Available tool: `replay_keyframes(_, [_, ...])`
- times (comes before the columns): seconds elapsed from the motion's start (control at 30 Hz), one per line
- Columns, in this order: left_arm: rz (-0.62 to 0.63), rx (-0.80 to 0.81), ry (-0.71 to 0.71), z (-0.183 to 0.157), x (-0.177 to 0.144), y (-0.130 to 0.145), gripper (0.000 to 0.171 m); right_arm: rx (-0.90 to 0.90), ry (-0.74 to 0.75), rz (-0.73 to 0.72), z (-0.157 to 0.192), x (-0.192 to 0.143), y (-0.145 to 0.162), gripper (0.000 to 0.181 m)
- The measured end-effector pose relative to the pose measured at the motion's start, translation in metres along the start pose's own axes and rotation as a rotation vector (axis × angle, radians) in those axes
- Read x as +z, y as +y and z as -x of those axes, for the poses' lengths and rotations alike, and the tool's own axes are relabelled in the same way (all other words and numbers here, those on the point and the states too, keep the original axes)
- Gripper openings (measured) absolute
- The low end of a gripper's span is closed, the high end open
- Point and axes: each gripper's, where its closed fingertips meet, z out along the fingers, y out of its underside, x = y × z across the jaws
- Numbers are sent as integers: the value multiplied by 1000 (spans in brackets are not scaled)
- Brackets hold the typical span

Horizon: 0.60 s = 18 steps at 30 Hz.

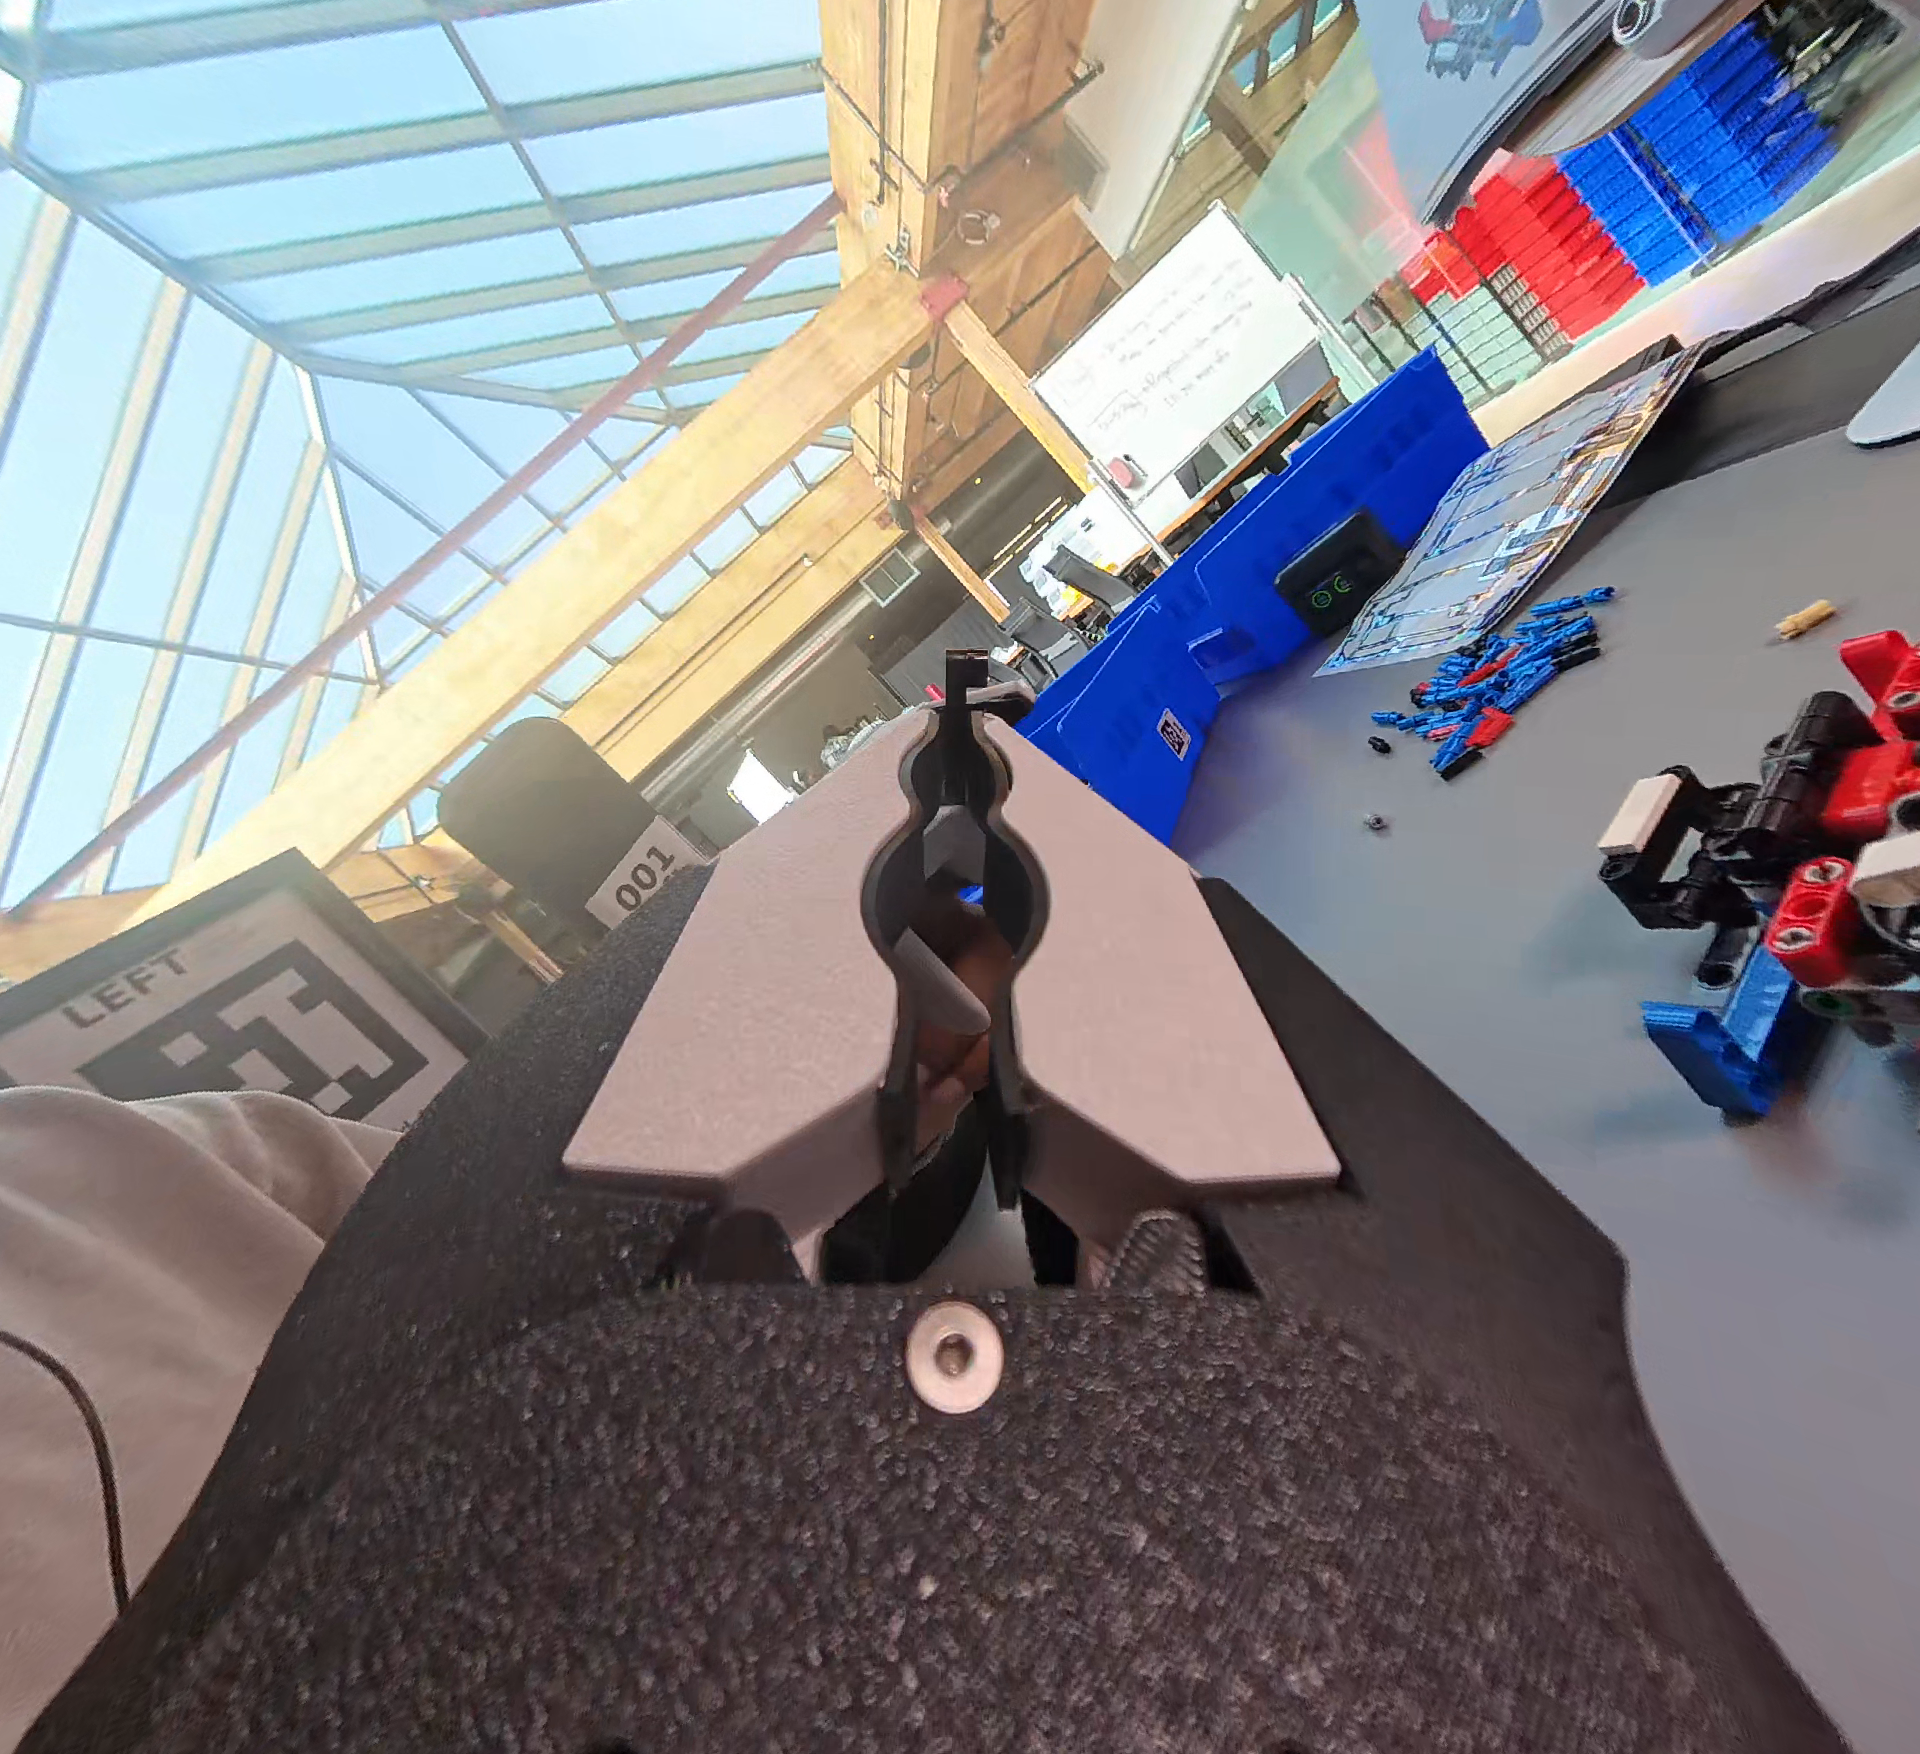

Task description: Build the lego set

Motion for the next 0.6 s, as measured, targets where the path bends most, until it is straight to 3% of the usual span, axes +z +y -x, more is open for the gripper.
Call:
replay_keyframes(0.4, [-10,106,24,-3,-7,0,6,23,-37,59,-2,-7,0,1])
replay_keyframes(0.6, [49,155,156,-11,-13,8,5,64,-94,216,-1,-10,11,1])
